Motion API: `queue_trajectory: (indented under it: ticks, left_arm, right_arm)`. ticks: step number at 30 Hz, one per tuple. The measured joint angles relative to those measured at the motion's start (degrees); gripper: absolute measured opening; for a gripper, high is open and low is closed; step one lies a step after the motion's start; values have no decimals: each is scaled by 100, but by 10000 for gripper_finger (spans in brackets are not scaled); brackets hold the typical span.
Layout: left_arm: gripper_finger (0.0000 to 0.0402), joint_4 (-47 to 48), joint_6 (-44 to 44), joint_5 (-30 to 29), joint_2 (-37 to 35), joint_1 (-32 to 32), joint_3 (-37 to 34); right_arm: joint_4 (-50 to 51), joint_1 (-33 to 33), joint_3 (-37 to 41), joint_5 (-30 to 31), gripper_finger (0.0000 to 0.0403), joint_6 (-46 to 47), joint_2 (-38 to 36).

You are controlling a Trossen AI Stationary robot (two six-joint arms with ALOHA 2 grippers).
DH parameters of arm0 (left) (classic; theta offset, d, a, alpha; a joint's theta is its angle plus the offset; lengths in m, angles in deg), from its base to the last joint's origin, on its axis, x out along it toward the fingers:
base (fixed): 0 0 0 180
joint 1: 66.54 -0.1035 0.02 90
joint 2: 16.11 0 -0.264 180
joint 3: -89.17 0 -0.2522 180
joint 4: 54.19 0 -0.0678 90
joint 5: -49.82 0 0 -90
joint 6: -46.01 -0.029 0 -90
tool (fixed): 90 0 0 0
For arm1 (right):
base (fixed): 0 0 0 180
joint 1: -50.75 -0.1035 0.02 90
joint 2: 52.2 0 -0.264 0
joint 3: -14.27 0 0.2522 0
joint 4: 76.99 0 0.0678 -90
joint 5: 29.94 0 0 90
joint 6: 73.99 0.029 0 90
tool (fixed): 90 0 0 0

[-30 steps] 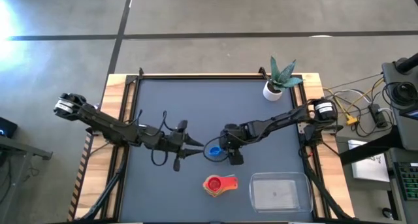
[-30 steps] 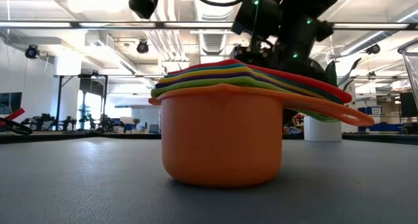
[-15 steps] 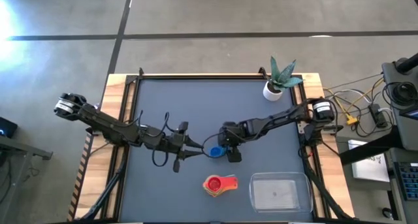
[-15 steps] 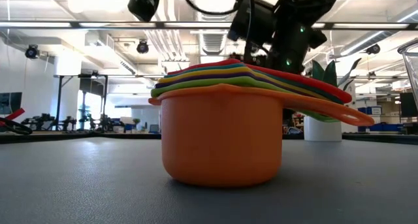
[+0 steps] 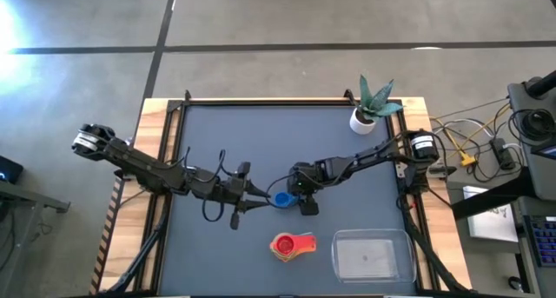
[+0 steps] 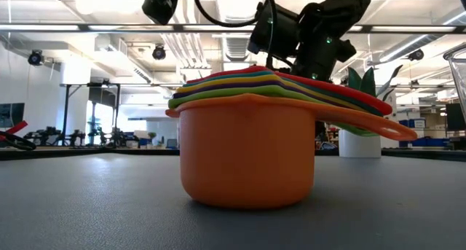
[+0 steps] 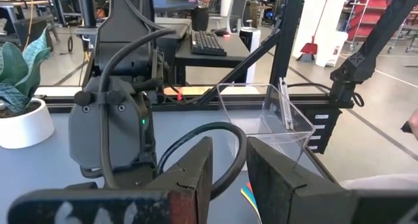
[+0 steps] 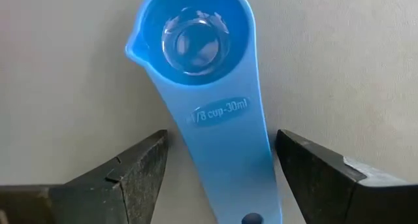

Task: Nest measuring cups in basket
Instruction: Stack the blue measuring cup on top of the red measuring cup

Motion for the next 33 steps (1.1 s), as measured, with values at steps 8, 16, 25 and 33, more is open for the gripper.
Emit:
queue_trajectory:
  ticks: [8,16,25,33]
  left_arm:
    - [76,1,-12,0,0,0,0]
    - [76,-1,-51,0,0,-1,0]
    - [75,275,-93,-41,-254,-9,-8]
    - [52,895,167,-77,-1490,22,-323]
  right_arm:
    - [-83,1,11,-13,240,-157,-24]
    - [-97,-7,11,-34,142,-130,-41]
    - [587,-92,24,153,141,246,-537]
    - [699,-689,22,283,142,803,-1340]
